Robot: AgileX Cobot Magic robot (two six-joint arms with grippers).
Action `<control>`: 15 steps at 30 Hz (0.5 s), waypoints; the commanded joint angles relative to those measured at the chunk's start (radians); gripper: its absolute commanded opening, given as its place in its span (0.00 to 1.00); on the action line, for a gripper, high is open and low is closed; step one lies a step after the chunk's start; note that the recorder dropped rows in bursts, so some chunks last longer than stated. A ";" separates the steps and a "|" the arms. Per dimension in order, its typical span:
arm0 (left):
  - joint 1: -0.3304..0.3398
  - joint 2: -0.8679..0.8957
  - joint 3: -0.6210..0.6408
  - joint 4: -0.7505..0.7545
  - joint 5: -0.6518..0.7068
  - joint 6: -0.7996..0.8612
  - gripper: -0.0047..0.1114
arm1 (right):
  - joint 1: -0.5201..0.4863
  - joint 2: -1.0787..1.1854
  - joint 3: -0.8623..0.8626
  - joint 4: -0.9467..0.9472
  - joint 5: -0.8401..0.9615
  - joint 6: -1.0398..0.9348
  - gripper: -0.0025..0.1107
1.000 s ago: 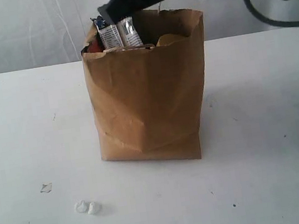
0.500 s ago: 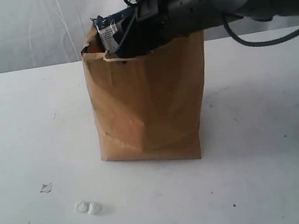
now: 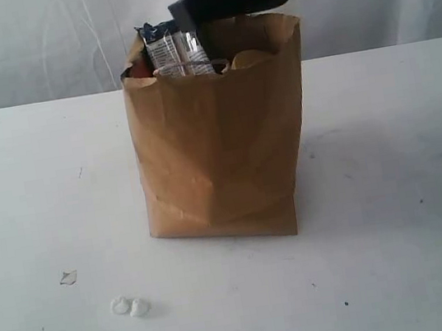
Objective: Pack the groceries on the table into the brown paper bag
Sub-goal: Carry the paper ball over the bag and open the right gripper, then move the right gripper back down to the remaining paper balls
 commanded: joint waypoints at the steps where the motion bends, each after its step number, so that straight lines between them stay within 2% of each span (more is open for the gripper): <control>1: -0.005 -0.004 0.000 -0.011 -0.001 -0.003 0.04 | -0.041 -0.032 -0.001 -0.137 0.043 0.093 0.02; 4: -0.005 -0.004 0.000 -0.011 -0.001 -0.003 0.04 | -0.056 -0.034 -0.001 -0.186 0.094 0.117 0.02; 15: -0.005 -0.004 0.000 -0.011 -0.001 -0.003 0.04 | -0.058 -0.096 -0.001 -0.179 0.192 0.114 0.02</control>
